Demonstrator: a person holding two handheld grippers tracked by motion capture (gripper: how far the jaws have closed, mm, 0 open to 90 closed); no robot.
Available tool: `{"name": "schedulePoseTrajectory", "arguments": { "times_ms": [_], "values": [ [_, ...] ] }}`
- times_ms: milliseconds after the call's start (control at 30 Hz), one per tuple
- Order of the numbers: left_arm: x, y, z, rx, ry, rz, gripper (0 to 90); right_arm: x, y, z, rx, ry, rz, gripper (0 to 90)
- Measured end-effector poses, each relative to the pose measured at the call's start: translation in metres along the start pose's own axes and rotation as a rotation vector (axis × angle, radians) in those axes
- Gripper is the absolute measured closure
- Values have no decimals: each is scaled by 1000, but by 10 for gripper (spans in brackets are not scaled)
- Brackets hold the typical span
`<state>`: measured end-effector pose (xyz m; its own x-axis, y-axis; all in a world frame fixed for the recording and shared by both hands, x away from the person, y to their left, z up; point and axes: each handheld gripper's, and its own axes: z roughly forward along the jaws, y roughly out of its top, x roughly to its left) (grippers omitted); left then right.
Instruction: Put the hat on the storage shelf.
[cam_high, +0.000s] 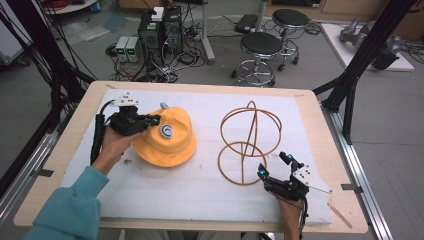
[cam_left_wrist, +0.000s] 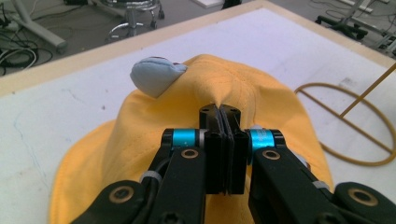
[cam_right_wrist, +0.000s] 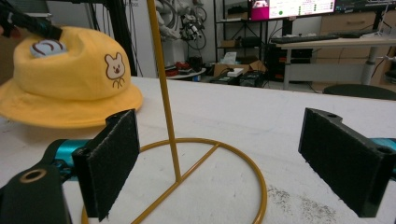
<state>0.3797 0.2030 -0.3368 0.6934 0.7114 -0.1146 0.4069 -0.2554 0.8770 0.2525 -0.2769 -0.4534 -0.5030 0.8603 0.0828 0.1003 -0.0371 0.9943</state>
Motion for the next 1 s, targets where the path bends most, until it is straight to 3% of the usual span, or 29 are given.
{"name": "schedulePoseTrajectory", "arguments": {
  "times_ms": [367,533,800,1000],
  "values": [
    [-17,37,-26,-100,-12,27,884,0,0,0,1,0,2,114],
    [-29,65,-42,-175,-31,31,884,0,0,0,0,1,4,114],
    [-40,97,-60,-245,-33,43,884,0,0,0,-2,-2,2,115],
    [-54,118,-71,-296,-74,48,884,0,0,0,0,-3,7,115]
  ]
}}
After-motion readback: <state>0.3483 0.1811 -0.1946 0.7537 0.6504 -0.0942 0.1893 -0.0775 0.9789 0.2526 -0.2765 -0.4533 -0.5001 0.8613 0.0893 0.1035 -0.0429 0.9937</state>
